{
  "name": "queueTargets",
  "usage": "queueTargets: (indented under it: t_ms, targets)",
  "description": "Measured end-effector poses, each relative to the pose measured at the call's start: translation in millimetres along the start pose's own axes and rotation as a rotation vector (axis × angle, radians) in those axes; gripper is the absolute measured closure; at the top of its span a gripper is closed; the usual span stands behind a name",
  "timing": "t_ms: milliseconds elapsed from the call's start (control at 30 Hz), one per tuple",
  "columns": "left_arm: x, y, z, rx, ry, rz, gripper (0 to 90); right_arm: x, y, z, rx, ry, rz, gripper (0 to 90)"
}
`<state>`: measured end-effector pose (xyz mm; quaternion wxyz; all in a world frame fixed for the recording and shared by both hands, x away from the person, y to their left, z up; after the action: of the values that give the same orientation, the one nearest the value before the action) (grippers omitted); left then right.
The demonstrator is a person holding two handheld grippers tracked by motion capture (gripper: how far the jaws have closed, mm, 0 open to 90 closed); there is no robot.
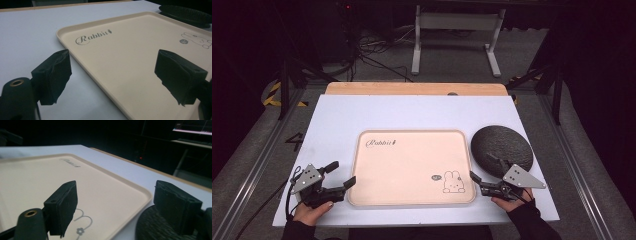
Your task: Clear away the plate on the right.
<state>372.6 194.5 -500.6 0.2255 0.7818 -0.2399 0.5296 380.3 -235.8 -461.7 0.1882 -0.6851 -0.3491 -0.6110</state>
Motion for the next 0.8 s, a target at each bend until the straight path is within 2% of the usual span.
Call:
queueTargets:
  t_ms: [67,267,400,500,600,667,700,733,767,800]
  targets:
    - [-0.1,0.0,-0.1,-0.002,-0.002,-0.001,14.7,2.1,-0.3,-4.2,-0.031,-0.025,-0.082,20.1]
    - [-0.1,0.2,0.3,0.003,-0.002,0.002,14.3,-0.8,-2.9,-7.3,-0.077,-0.117,-0.232,25.2]
    - [-0.4,0.7,0.7,0.003,-0.007,0.010,13.7,-2.7,4.2,-10.8,-0.121,-0.153,-0.287,27.8]
    - [-0.3,0.5,0.6,0.003,-0.007,0.007,13.3,-3.2,7.7,-13.1,-0.137,-0.162,-0.301,29.9]
    - [-0.4,0.4,0.7,0.005,-0.007,0.006,13.2,-6.5,13.6,-17.6,-0.158,-0.205,-0.338,32.9]
    - [-0.4,0.4,0.7,0.007,-0.008,0.007,13.0,-10.1,16.1,-19.3,-0.179,-0.261,-0.362,32.8]
    - [-0.4,0.4,0.7,0.007,-0.008,0.007,12.9,-10.1,16.1,-19.3,-0.179,-0.261,-0.362,32.8]
    - [-0.4,0.2,0.7,0.008,-0.007,0.005,12.7,-12.5,17.1,-19.9,-0.180,-0.305,-0.384,34.8]
    - [-0.4,0.2,0.7,0.008,-0.007,0.005,12.6,-12.5,17.1,-19.9,-0.180,-0.305,-0.384,34.8]
    - [-0.4,0.2,0.7,0.008,-0.008,0.005,12.6,-13.5,18.0,-20.6,-0.181,-0.324,-0.405,39.3]
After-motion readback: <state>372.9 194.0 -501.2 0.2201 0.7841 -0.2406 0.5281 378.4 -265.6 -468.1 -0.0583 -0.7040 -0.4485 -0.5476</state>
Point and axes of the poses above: each handheld gripper's, and its own axes: z roughly forward along the jaws, x roughly out of its top, y roughly to its right, the point moved 9 cm from there along z, roughly forward along the jaws, and after that the axes turned 3 degrees about x, right-handed, at the moved point
